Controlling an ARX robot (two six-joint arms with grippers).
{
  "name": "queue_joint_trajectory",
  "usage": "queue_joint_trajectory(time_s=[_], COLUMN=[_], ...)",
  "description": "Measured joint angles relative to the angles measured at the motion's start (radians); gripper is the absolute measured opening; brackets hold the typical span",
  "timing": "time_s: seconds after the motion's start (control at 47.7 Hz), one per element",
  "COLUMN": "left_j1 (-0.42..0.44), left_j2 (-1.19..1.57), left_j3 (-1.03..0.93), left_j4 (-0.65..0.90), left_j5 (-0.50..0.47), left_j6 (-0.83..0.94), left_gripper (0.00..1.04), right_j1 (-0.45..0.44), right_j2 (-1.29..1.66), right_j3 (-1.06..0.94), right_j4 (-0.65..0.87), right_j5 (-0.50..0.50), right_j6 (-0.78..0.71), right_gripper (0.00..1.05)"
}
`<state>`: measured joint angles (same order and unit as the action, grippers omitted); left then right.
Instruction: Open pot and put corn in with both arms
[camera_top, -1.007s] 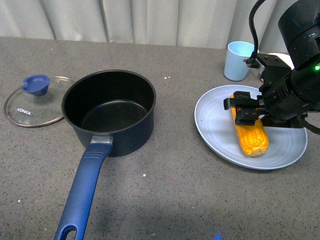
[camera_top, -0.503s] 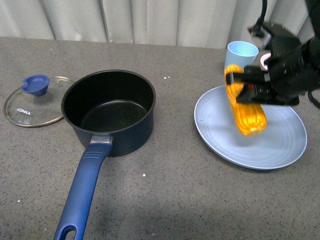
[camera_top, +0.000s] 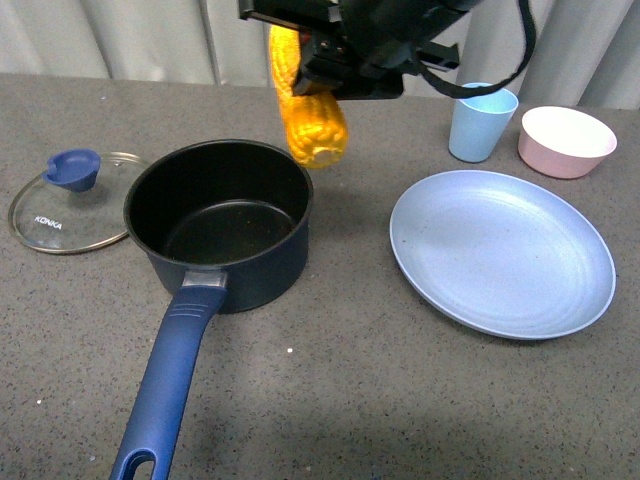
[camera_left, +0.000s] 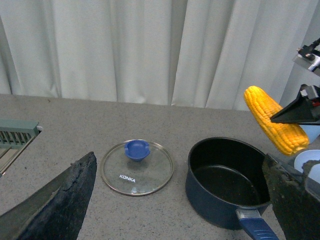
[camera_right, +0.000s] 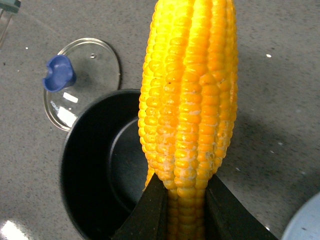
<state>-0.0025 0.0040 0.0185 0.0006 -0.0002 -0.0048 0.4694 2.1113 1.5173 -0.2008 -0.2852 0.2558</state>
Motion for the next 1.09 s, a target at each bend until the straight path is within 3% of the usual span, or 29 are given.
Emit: queue_joint_trajectory(time_s=[0.273, 0.923, 0.965, 1.091], left_j1=[0.0, 0.0, 0.0, 0.0], left_j2=[0.0, 0.0, 0.0, 0.0], left_j3=[0.0, 0.0, 0.0, 0.0], left_j4=[0.0, 0.0, 0.0, 0.0], left_j5=[0.0, 0.0, 0.0, 0.0], left_j6=[0.0, 0.0, 0.0, 0.0], left_gripper=[0.98, 0.98, 0.98, 0.98], right_j1=[0.084, 0.141, 0.141, 0.14], right_j2=[0.05, 0.125, 0.126, 0.126], right_j3=[0.042, 0.058, 0.058, 0.057], right_j4=[-0.02, -0.048, -0.048, -0.038], right_j5=[-0.031, -0.015, -0.016, -0.015], right_j6=[0.051, 0.072, 0.072, 0.074], right_gripper=[0.12, 0.12, 0.15, 0.43])
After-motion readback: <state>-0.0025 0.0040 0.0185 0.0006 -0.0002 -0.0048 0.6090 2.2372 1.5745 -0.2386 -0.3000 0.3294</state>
